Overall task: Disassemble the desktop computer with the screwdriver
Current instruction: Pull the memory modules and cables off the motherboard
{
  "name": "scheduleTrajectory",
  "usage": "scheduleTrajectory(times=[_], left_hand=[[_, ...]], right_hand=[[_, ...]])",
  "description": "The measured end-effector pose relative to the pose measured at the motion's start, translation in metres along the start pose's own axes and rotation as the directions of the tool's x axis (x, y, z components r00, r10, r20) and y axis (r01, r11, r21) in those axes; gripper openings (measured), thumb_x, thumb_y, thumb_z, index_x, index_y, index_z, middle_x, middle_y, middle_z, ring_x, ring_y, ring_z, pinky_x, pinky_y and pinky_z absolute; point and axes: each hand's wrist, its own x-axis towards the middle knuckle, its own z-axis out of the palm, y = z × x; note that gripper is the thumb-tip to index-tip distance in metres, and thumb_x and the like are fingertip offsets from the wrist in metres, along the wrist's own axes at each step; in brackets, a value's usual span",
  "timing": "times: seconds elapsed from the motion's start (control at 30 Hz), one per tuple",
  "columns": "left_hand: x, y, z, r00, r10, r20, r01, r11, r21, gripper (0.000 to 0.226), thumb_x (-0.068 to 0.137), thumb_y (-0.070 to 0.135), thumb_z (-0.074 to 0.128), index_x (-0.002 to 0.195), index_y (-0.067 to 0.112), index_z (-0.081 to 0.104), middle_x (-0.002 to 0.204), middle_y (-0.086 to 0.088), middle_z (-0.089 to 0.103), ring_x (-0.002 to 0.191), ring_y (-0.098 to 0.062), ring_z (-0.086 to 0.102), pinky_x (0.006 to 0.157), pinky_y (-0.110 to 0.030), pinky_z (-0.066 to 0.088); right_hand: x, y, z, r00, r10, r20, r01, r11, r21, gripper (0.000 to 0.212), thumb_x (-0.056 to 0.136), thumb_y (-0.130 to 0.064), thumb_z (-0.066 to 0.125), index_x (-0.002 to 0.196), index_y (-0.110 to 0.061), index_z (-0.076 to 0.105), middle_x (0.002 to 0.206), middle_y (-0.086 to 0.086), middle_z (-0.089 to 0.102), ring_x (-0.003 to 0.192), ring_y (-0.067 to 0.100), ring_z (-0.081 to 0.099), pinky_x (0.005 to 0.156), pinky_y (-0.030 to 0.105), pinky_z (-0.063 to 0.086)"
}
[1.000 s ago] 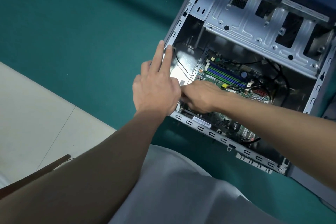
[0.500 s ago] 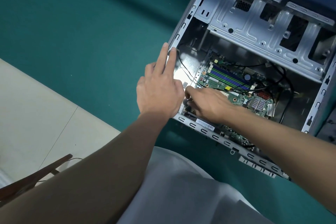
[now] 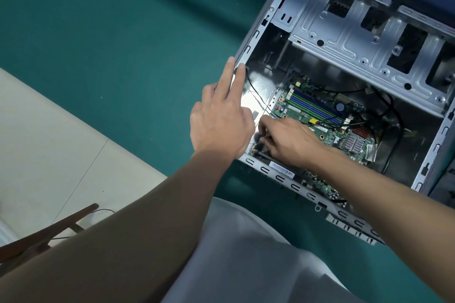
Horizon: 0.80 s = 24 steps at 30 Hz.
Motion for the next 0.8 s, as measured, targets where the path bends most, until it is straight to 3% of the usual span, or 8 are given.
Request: scheduleTrajectory(times=[0.13, 0.23, 0.3, 0.4, 0.47, 0.6, 0.8], left_hand=[[0.0, 0.0, -0.001, 1.0, 0.005, 0.007, -0.005, 1.0, 0.003, 0.069, 0.08, 0.028, 0.043, 0.148, 0.024, 0.031, 0.158, 0.011, 0.022, 0.103, -0.02, 0.049, 0.065, -0.031, 0.035], [0.0, 0.0, -0.001, 1.0, 0.002, 0.013, -0.002, 1.0, 0.003, 0.069, 0.08, 0.03, 0.04, 0.148, 0.025, 0.03, 0.158, 0.012, 0.021, 0.104, -0.02, 0.049, 0.066, -0.031, 0.037], [0.0, 0.0, -0.001, 1.0, 0.001, 0.011, -0.001, 1.0, 0.008, 0.069, 0.081, 0.031, 0.04, 0.148, 0.025, 0.03, 0.158, 0.012, 0.022, 0.104, -0.02, 0.049, 0.065, -0.031, 0.037], [0.0, 0.0, -0.001, 1.0, 0.003, 0.01, -0.003, 1.0, 0.01, 0.068, 0.081, 0.031, 0.041, 0.148, 0.025, 0.031, 0.158, 0.011, 0.023, 0.105, -0.02, 0.05, 0.065, -0.031, 0.036], [0.0, 0.0, -0.001, 1.0, 0.0, 0.015, 0.0, 1.0, 0.009, 0.068, 0.08, 0.032, 0.037, 0.148, 0.025, 0.032, 0.158, 0.011, 0.023, 0.105, -0.019, 0.05, 0.065, -0.031, 0.036], [0.0, 0.0, -0.002, 1.0, -0.005, 0.017, 0.005, 1.0, 0.012, 0.07, 0.079, 0.034, 0.031, 0.148, 0.025, 0.031, 0.158, 0.012, 0.022, 0.106, -0.019, 0.049, 0.066, -0.03, 0.034], [0.0, 0.0, -0.003, 1.0, -0.007, 0.018, 0.007, 1.0, -0.002, 0.069, 0.079, 0.033, 0.033, 0.148, 0.026, 0.031, 0.158, 0.012, 0.022, 0.107, -0.018, 0.048, 0.067, -0.03, 0.035]], right_hand=[[0.001, 0.0, 0.0, 1.0, 0.01, -0.027, -0.01, 1.0, 0.018, 0.017, 0.094, -0.016, 0.05, 0.078, -0.019, 0.044, 0.069, -0.001, 0.055, 0.062, 0.021, 0.055, 0.049, 0.033, 0.042], [-0.001, -0.001, 0.005, 0.999, -0.014, -0.049, 0.011, 0.998, -0.064, 0.032, 0.103, -0.035, 0.033, 0.078, -0.016, 0.041, 0.062, 0.001, 0.048, 0.051, 0.018, 0.044, 0.046, 0.03, 0.033], [-0.002, -0.001, 0.008, 0.999, 0.015, -0.03, -0.017, 0.996, -0.084, 0.03, 0.102, -0.027, 0.03, 0.075, -0.017, 0.04, 0.061, 0.001, 0.047, 0.049, 0.016, 0.038, 0.046, 0.028, 0.028], [0.0, -0.002, 0.006, 1.0, 0.02, -0.023, -0.021, 0.998, -0.064, 0.015, 0.091, -0.009, 0.043, 0.078, -0.018, 0.043, 0.069, -0.001, 0.054, 0.056, 0.016, 0.048, 0.045, 0.03, 0.035], [0.001, -0.001, 0.005, 1.0, 0.016, -0.026, -0.016, 1.0, -0.027, 0.013, 0.092, -0.012, 0.045, 0.081, -0.018, 0.045, 0.074, 0.001, 0.057, 0.062, 0.02, 0.054, 0.049, 0.036, 0.046], [-0.001, 0.003, 0.011, 0.999, 0.02, -0.042, -0.025, 0.991, -0.131, 0.03, 0.101, -0.04, 0.026, 0.084, -0.018, 0.036, 0.062, 0.001, 0.051, 0.052, 0.021, 0.048, 0.044, 0.031, 0.031], [0.001, -0.001, 0.008, 1.0, 0.003, -0.01, -0.003, 1.0, -0.007, 0.005, 0.095, -0.023, 0.038, 0.091, -0.021, 0.039, 0.067, 0.002, 0.056, 0.056, 0.022, 0.05, 0.047, 0.035, 0.041]])
